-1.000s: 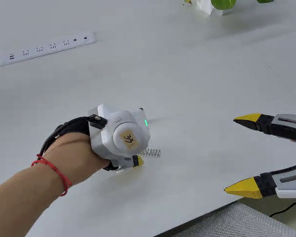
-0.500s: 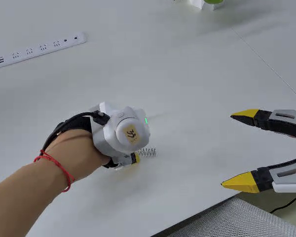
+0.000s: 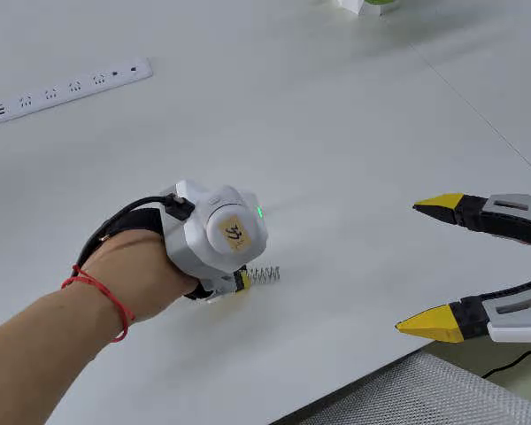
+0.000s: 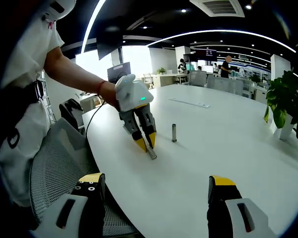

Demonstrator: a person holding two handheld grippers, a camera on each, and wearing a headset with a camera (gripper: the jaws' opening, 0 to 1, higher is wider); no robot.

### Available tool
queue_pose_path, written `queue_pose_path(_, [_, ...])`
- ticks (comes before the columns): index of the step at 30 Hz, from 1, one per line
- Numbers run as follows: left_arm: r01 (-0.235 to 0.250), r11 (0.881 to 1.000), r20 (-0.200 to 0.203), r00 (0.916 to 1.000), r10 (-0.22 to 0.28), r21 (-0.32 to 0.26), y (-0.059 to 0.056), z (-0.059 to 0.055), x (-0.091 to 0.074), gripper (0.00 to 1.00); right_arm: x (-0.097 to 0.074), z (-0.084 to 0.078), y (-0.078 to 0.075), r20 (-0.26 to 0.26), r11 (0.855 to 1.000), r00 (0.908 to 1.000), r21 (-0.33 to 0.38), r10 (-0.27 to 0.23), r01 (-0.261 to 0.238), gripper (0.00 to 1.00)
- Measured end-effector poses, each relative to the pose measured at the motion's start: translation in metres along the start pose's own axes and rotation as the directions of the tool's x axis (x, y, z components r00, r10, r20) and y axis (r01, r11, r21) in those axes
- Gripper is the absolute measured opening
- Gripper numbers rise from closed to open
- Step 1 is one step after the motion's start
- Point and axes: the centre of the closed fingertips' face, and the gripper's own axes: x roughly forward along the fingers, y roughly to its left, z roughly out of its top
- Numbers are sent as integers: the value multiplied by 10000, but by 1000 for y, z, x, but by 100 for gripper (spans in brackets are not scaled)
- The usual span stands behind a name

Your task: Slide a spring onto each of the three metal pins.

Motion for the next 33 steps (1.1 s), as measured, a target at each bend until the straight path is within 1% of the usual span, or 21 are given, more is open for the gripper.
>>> queue_pose_path(3, [-30, 10000, -32, 10000, 30, -38, 0, 0, 0, 7, 0, 0, 1, 6, 10000, 10000, 15, -8, 8, 84])
queue_pose_path(5, [5, 9998, -11, 10000, -6, -211, -2, 1, 1, 6, 1, 0, 1, 29, 10000, 10000, 16, -8, 8, 84])
queue_pose_path(6, [30, 9994, 27, 10000, -29, -335, -2, 2, 1, 6, 1, 0, 1, 27, 10000, 10000, 25, -5, 5, 83])
queue_pose_path(10, [64, 9986, 165, 9998, -55, -532, -5, 3, 1, 6, 2, 1, 3, 18, 10000, 10000, 36, 13, -13, 83])
queue_pose_path(15, [199, 9974, 333, 9993, -176, -696, -11, 3, 0, 6, 4, 0, 5, -25, 9999, 10000, 56, 84, -83, 82])
queue_pose_path(22, [209, 9957, 741, 9972, -143, -900, -18, 6, -6, 6, 10, 2, 9, -87, 9998, 9997, 46, 217, -217, 82])
queue_pose_path(28, [218, 9937, 1158, 9932, -89, -1103, -26, 8, -16, 6, 17, 8, 16, -145, 9987, 9986, -38, 513, -513, 80])
queue_pose_path(31, [192, 9905, 1644, 9864, 35, -1363, -28, 15, -26, 6, 18, 15, 19, -113, 9978, 9978, -96, 649, -650, 79])
queue_pose_path(33, [121, 9897, 1854, 9826, 147, -1423, -28, 17, -33, 6, 18, 20, 20, -37, 9974, 9974, -132, 714, -714, 79])
